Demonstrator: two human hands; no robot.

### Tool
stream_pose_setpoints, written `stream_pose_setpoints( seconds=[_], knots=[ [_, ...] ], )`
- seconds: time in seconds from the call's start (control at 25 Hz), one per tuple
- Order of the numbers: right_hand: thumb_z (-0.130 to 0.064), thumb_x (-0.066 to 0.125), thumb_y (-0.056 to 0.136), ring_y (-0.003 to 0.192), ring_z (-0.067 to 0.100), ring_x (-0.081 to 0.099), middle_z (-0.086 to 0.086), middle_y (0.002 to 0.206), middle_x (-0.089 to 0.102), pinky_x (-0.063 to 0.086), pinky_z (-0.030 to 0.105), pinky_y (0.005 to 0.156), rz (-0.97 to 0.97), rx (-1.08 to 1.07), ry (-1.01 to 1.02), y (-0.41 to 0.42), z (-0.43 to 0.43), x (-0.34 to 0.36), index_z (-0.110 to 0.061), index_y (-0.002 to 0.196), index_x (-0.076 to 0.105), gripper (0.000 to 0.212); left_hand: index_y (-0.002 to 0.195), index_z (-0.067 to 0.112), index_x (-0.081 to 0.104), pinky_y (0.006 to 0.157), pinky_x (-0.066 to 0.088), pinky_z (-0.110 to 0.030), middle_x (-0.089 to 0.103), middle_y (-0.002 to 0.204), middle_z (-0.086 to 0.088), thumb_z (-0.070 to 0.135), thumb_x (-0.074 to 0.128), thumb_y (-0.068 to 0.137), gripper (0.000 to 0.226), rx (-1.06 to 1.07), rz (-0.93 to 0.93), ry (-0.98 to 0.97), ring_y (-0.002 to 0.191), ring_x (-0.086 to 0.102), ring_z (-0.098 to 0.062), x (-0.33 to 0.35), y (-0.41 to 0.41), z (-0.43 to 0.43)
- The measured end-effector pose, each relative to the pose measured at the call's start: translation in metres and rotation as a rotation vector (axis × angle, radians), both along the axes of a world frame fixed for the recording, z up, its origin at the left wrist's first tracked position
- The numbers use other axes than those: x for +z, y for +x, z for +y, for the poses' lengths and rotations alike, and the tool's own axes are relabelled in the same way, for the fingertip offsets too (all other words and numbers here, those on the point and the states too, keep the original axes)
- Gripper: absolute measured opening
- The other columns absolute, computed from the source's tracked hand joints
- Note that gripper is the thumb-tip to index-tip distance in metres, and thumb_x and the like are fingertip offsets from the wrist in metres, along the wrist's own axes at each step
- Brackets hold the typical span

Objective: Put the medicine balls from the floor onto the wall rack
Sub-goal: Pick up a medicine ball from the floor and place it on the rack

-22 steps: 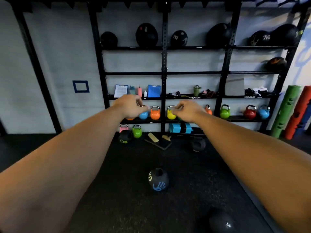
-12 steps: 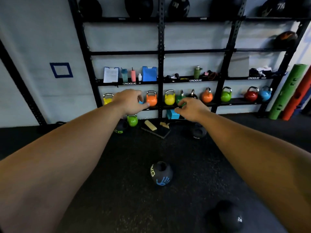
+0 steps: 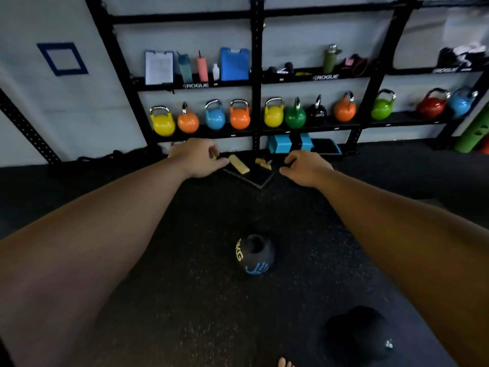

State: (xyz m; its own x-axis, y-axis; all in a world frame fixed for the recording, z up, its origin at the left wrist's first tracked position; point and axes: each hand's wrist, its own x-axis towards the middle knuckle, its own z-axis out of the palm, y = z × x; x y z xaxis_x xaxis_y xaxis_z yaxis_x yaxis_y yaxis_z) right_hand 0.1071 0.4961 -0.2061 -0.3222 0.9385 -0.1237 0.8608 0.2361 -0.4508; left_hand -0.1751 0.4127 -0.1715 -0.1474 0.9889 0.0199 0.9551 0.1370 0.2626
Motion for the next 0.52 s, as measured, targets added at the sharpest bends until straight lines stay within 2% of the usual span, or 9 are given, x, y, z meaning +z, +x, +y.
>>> stream_pose_setpoints(
  seconds=[0.12,0.28,0.52],
  knots=[
    [-0.052,0.065,0.094,0.107,0.024,0.065,0.001,0.119,0.068,0.057,0.042,0.092,-0.047,0.046,-0.089,-0.012,0.056,-0.037,-0.026,0.131,0.062,0.045,0.102,0.034,0.064,0.091,0.057,-0.042,0.07,0.116,0.004,0.074,0.063,0.083,0.045,-0.008,0.018,-0.078,0.106,0.067,-0.021,-0.039,-0.002,0.048],
    [-0.05,0.064,0.094,0.103,0.025,0.066,0.002,0.119,0.068,0.057,0.042,0.091,-0.074,0.08,-0.168,-0.034,0.112,-0.091,-0.028,0.131,0.062,0.043,0.11,0.032,0.066,0.09,0.059,-0.044,0.07,0.114,0.006,0.072,0.064,0.086,0.047,0.023,-0.072,-0.188,0.103,0.068,-0.02,-0.091,-0.017,0.105],
    [-0.049,0.064,0.095,0.094,0.022,0.069,0.003,0.118,0.07,0.059,0.046,0.09,-0.1,0.086,-0.317,-0.082,0.188,-0.179,-0.028,0.132,0.06,0.043,0.105,0.032,0.067,0.092,0.059,-0.045,0.072,0.106,0.008,0.071,0.066,0.085,0.044,0.024,-0.197,-0.266,0.1,0.07,-0.018,-0.177,-0.064,0.199]
  ],
)
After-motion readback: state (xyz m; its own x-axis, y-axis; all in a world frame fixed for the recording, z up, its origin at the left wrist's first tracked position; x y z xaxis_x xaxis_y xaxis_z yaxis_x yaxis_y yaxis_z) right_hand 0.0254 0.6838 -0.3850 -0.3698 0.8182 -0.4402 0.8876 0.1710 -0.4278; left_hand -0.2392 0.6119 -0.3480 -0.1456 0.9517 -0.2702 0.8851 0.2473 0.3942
